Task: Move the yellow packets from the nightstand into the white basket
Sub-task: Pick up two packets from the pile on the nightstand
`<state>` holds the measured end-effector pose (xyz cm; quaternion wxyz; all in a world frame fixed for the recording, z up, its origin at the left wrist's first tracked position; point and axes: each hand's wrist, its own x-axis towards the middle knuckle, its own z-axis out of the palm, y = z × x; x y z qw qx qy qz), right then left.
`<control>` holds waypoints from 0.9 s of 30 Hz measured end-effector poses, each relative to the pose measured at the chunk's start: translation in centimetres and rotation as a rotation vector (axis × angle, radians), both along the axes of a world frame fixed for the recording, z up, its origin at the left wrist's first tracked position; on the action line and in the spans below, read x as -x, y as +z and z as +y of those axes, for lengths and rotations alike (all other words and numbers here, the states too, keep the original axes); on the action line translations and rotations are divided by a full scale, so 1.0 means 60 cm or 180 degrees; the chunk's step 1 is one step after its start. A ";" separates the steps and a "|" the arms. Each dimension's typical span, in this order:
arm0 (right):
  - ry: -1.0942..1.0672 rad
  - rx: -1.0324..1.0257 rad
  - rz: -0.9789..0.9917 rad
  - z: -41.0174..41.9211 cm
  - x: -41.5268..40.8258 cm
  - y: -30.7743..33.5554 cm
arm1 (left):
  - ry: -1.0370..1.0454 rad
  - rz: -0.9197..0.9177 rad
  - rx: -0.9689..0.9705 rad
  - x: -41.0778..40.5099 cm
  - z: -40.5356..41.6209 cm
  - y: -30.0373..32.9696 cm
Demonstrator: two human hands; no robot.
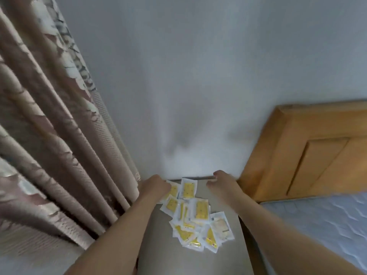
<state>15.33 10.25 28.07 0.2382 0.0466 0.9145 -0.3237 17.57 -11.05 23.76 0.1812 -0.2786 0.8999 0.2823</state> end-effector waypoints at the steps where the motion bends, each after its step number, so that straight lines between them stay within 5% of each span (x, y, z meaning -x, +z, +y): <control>1: -0.0078 -0.0071 -0.0051 -0.008 0.028 -0.028 | 0.0101 -0.0053 0.0010 0.028 -0.009 -0.031; 9: -0.0276 -0.0277 -0.0558 -0.098 0.207 -0.287 | 0.0165 -0.0412 -0.0091 0.158 -0.040 -0.296; 15: -0.0738 -0.0293 -0.0878 -0.147 0.251 -0.509 | 0.0541 -0.0563 0.0396 0.208 -0.033 -0.470; 21: -0.0564 -0.0997 -0.0486 -0.174 0.250 -0.603 | 0.0051 -0.0461 0.1421 0.205 -0.030 -0.540; 27: -0.0800 -0.0577 -0.0498 -0.177 0.252 -0.636 | 0.0385 0.0107 0.0693 0.190 -0.034 -0.557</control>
